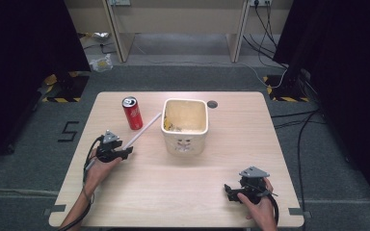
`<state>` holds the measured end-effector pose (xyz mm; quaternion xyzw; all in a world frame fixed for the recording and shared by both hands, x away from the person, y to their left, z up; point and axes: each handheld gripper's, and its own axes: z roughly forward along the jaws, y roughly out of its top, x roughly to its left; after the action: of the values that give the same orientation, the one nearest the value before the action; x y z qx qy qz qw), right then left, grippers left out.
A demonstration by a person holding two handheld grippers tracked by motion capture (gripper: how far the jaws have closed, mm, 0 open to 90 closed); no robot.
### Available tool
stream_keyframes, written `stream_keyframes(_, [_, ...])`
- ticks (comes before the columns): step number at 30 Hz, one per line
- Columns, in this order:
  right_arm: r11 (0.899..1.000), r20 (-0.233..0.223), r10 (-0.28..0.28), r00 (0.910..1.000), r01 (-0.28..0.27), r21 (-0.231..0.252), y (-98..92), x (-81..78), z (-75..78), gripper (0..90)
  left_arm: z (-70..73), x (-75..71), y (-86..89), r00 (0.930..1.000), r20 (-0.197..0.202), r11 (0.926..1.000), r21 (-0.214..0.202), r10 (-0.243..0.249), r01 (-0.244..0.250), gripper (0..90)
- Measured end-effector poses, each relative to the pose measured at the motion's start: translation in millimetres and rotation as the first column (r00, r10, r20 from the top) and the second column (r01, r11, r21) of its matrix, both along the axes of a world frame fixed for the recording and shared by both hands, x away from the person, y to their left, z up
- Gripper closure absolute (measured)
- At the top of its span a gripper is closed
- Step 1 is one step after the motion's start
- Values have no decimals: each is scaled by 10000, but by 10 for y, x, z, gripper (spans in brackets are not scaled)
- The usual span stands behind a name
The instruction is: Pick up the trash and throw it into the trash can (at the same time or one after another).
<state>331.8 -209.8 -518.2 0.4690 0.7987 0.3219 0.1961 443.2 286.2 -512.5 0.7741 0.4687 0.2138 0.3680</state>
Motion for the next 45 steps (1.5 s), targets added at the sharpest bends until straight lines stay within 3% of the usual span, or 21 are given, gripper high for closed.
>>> stream_keyframes(9, [10000, -8, -2, 10000, 2, -6, 0, 0, 1, 3, 14, 171, -92, 10000, 26, 9997, 224, -72, 72, 506])
stream_keyframes(20, [10000, -9, 2, 10000, -2, -5, 0, 0, 1, 3, -37, 332, -126, 9996, -271, 9995, 326, -12, 21, 607])
stream_keyframes(24, [10000, -9, 1, 10000, -1, -7, 0, 0, 1, 3, -34, 352, -136, 9995, -314, 9996, 266, -8, 16, 636])
stream_keyframes(31, [10000, -6, -2, 10000, 2, -9, 0, 0, 1, 2, -22, 349, -194, 9988, -410, 9993, 262, -256, 267, 775])
stream_keyframes(38, [10000, -7, 2, 10000, -2, -6, 0, 0, 1, 2, 12, 348, -216, 9968, -718, 9989, 281, -357, 378, 791])
stream_keyframes(45, [10000, -8, 3, 10000, -3, -6, 0, 0, 1, 3, 143, 285, -216, 9969, -566, 9985, 59, -547, 552, 793])
